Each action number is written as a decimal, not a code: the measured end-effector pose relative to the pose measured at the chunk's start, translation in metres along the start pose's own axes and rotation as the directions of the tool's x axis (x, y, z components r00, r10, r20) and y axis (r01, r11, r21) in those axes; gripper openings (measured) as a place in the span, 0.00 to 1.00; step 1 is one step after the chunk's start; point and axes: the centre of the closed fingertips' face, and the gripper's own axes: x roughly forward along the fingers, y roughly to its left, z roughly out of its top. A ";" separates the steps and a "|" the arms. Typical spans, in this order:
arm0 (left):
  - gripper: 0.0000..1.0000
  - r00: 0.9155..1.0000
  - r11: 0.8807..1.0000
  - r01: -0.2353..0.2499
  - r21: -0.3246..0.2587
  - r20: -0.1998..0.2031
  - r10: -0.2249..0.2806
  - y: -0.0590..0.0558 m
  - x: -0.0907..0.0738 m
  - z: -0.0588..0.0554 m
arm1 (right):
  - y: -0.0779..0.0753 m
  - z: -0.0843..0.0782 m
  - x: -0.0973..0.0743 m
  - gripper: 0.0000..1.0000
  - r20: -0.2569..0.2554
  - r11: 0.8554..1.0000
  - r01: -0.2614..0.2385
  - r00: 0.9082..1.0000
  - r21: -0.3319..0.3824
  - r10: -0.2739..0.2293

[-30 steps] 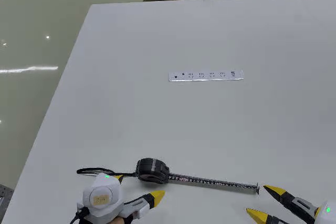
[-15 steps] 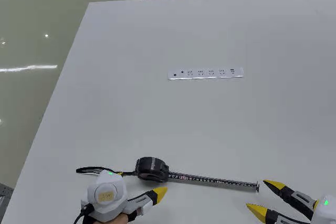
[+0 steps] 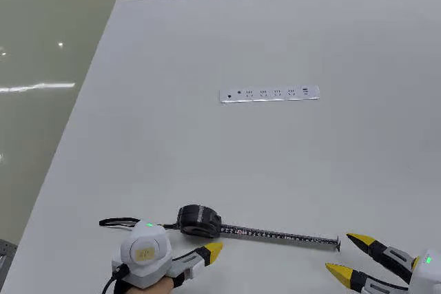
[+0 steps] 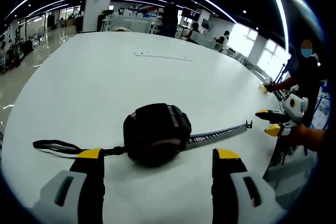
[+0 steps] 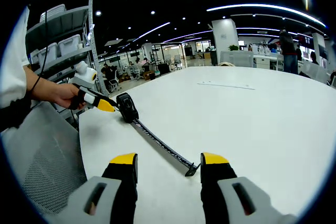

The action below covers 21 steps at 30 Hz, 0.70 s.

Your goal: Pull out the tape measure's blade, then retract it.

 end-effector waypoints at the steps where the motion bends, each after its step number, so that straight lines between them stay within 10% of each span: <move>1: 0.83 1.000 1.000 -0.001 0.001 0.000 0.001 0.000 0.001 0.000 | 0.000 0.000 0.000 0.48 -0.003 1.000 -0.001 1.000 -0.001 0.001; 21: 0.86 1.000 0.999 -0.031 -0.042 -0.005 0.030 -0.002 0.012 0.002 | -0.013 -0.007 0.004 0.47 -0.026 1.000 -0.019 0.999 -0.003 0.019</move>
